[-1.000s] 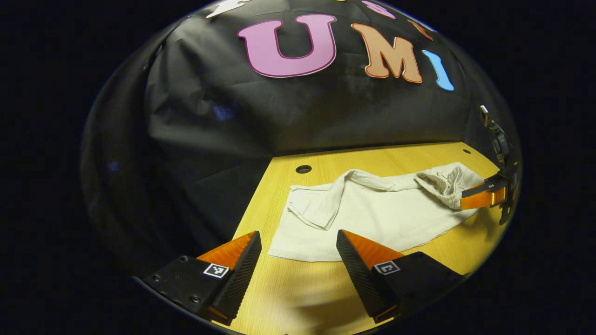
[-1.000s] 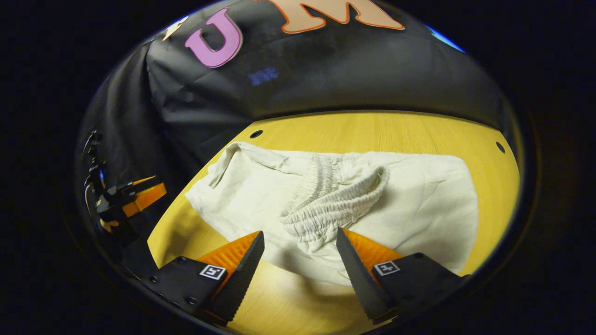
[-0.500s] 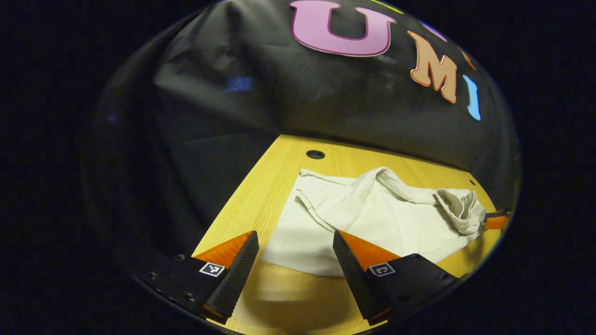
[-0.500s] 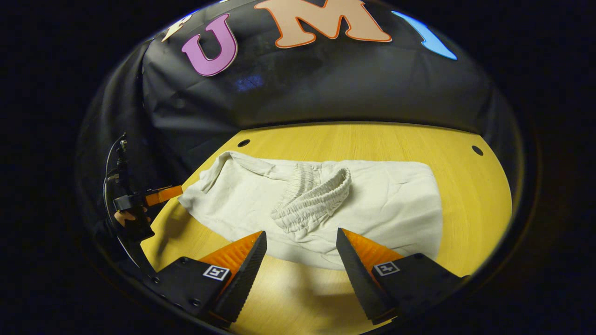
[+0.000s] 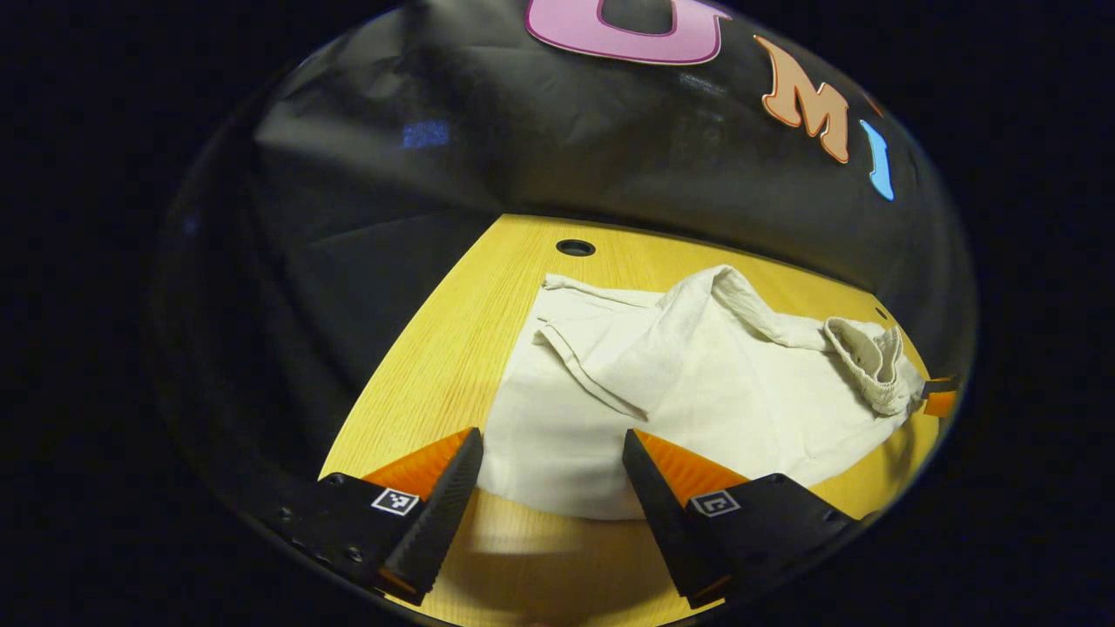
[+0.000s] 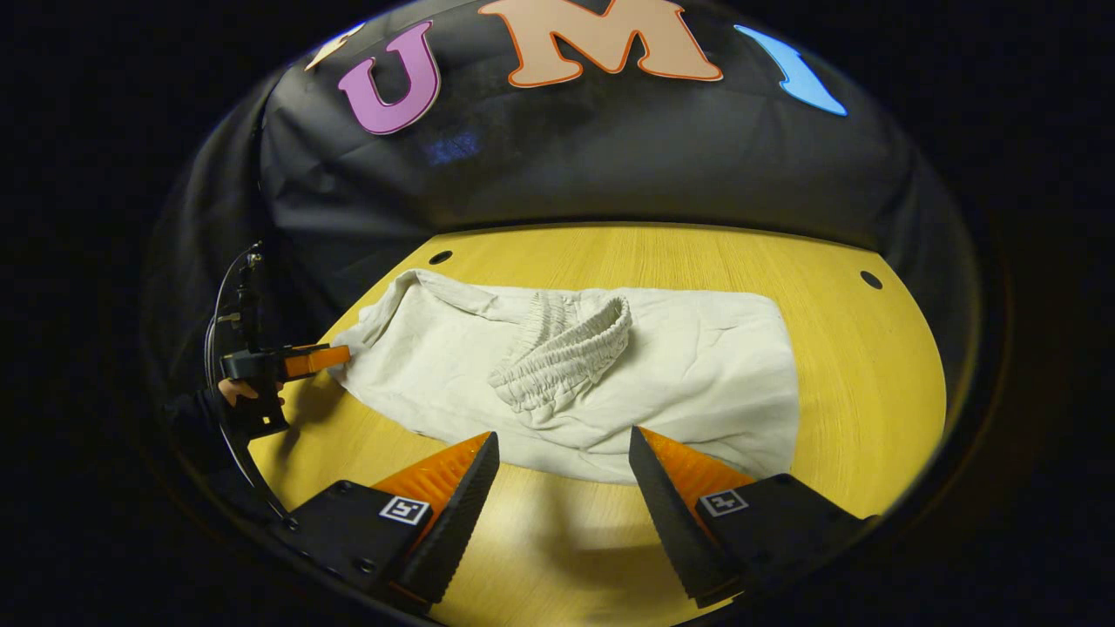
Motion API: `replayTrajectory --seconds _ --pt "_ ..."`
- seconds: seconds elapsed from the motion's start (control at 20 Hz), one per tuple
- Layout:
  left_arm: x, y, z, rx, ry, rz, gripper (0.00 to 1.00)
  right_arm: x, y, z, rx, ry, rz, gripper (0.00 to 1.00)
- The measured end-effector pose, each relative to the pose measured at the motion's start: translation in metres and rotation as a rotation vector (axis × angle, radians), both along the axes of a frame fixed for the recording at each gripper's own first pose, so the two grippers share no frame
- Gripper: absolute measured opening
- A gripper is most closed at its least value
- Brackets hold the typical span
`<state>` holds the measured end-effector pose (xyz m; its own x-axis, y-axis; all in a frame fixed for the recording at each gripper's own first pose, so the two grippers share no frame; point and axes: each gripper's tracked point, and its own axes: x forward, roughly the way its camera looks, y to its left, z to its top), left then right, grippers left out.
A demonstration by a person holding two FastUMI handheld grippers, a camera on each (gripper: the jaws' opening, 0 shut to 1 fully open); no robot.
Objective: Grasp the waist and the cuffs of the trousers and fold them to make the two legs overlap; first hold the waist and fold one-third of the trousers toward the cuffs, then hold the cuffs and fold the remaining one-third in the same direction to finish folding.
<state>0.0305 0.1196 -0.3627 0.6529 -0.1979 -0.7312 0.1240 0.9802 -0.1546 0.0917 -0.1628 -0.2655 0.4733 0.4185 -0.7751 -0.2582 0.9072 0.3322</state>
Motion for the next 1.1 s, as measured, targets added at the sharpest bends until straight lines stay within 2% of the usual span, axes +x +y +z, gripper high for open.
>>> replayTrajectory --seconds 0.1,0.15,0.25,0.3,0.35,0.4,0.45,0.5,0.55,0.6,0.65,0.7,0.75,0.8,0.85,1.1 --pt "-0.002 0.000 -0.006 0.060 0.013 -0.053 0.95 -0.001 -0.008 -0.002 -0.002 0.007 -0.014 0.92" --pt "0.000 -0.006 0.000 0.041 0.001 -0.073 0.91 -0.002 -0.010 -0.003 0.004 0.014 -0.023 0.92" --pt "0.000 -0.017 -0.001 0.043 0.021 -0.086 0.60 -0.002 -0.016 -0.004 0.013 0.024 -0.035 0.92" --pt "0.001 -0.022 0.000 0.019 0.006 -0.085 0.58 -0.002 -0.020 -0.004 0.014 0.022 -0.039 0.91" --pt "0.002 -0.025 0.000 -0.005 0.007 -0.064 0.40 -0.001 -0.023 -0.004 0.017 0.019 -0.041 0.91" --pt "0.006 -0.028 0.002 -0.036 -0.005 -0.030 0.23 -0.002 -0.028 -0.003 0.019 0.020 -0.040 0.97" --pt "0.008 -0.028 0.003 -0.064 -0.014 0.024 0.06 -0.002 -0.033 -0.002 0.017 0.021 -0.041 0.96" --pt "0.007 -0.029 0.003 -0.091 -0.001 0.065 0.01 -0.002 -0.036 -0.002 0.017 0.021 -0.042 0.96" --pt "0.006 -0.031 0.003 -0.115 0.021 0.099 0.00 -0.003 -0.041 0.000 0.022 0.020 -0.044 0.92" --pt "0.006 -0.033 0.003 -0.140 0.047 0.128 0.00 -0.003 -0.044 0.003 0.031 0.018 -0.045 0.92" --pt "0.004 -0.036 0.005 -0.162 0.065 0.155 0.00 -0.002 -0.047 0.006 0.037 0.013 -0.048 0.97" --pt "0.005 -0.036 0.010 -0.173 0.063 0.173 0.00 -0.002 -0.052 0.009 0.043 0.008 -0.053 0.97" --pt "0.007 -0.038 0.017 -0.170 0.050 0.182 0.00 -0.001 -0.058 0.012 0.052 0.003 -0.060 0.92" --pt "0.011 -0.045 0.025 -0.173 0.031 0.180 0.00 -0.001 -0.064 0.016 0.062 -0.002 -0.069 0.92" --pt "0.014 -0.053 0.036 -0.179 0.013 0.172 0.00 -0.001 -0.070 0.018 0.069 -0.002 -0.075 0.96" --pt "0.033 -0.105 0.095 -0.239 -0.077 0.122 0.00 -0.010 -0.103 0.021 0.079 0.001 -0.084 0.96"
